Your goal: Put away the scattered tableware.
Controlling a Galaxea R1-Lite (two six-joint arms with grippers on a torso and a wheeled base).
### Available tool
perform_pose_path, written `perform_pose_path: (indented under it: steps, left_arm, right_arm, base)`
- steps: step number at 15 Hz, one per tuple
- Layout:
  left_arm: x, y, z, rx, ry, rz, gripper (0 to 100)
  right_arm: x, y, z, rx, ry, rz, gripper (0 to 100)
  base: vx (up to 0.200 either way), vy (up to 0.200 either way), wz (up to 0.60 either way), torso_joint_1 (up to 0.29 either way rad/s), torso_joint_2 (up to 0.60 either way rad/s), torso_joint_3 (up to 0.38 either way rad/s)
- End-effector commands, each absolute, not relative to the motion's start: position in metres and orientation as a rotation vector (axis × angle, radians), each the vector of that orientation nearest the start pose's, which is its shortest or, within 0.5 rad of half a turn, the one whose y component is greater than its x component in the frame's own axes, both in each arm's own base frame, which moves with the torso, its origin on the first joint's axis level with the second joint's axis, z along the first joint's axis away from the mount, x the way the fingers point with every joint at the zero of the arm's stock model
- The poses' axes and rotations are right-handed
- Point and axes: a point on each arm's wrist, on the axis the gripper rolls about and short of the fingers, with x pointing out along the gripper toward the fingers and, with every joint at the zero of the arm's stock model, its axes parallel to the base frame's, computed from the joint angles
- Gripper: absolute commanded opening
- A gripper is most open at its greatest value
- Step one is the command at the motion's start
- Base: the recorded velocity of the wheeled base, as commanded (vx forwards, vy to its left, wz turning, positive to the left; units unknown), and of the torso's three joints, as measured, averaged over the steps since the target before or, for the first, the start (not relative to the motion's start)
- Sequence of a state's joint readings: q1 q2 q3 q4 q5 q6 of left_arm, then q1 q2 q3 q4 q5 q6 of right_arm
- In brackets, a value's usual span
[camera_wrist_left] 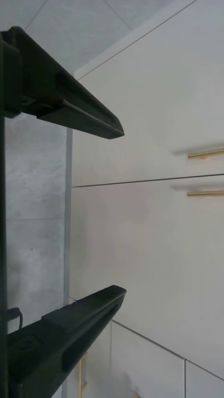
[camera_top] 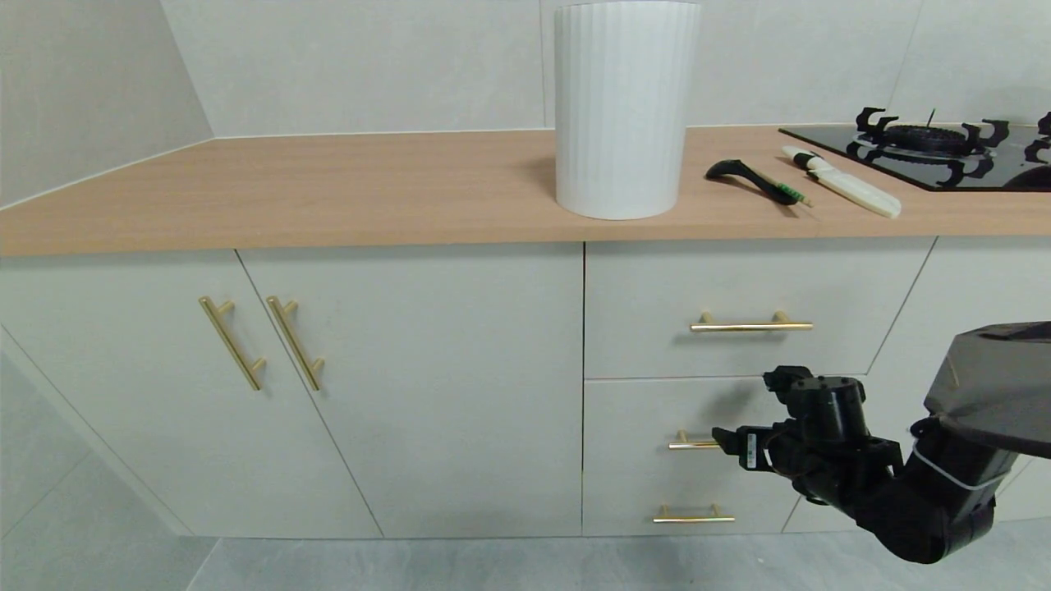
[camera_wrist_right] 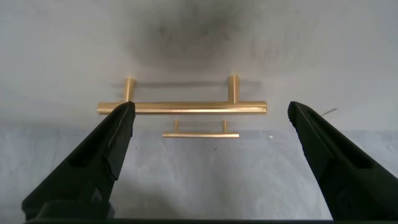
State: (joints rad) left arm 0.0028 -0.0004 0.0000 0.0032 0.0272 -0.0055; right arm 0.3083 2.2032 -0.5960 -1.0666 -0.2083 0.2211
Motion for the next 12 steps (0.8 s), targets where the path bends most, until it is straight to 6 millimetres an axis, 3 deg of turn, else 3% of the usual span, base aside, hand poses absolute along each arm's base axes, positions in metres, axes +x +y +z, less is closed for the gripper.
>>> perform_pose_path:
  steps: [1, 5, 12]
  left_arm:
    - [-0.023, 0.001, 0.075, -0.006, 0.003, 0.031, 100]
    - [-0.023, 0.001, 0.075, -0.006, 0.003, 0.031, 100]
    - [-0.023, 0.001, 0.075, -0.006, 0.003, 0.031, 100]
  right_arm:
    - [0.322, 0.097, -0.004, 0.067, 0.555, 0.024, 100]
    - [0.327, 0.097, -0.018, 0.076, 0.509, 0.013, 100]
    - [0.338, 0.097, -0.025, 0.085, 0.462, 0.008, 100]
  base:
    - [0.0, 0.0, 0.0, 0.0, 0.0, 0.0]
    - [0.0, 0.0, 0.0, 0.0, 0.0, 0.0]
    - [0.0, 0.0, 0.0, 0.0, 0.0, 0.0]
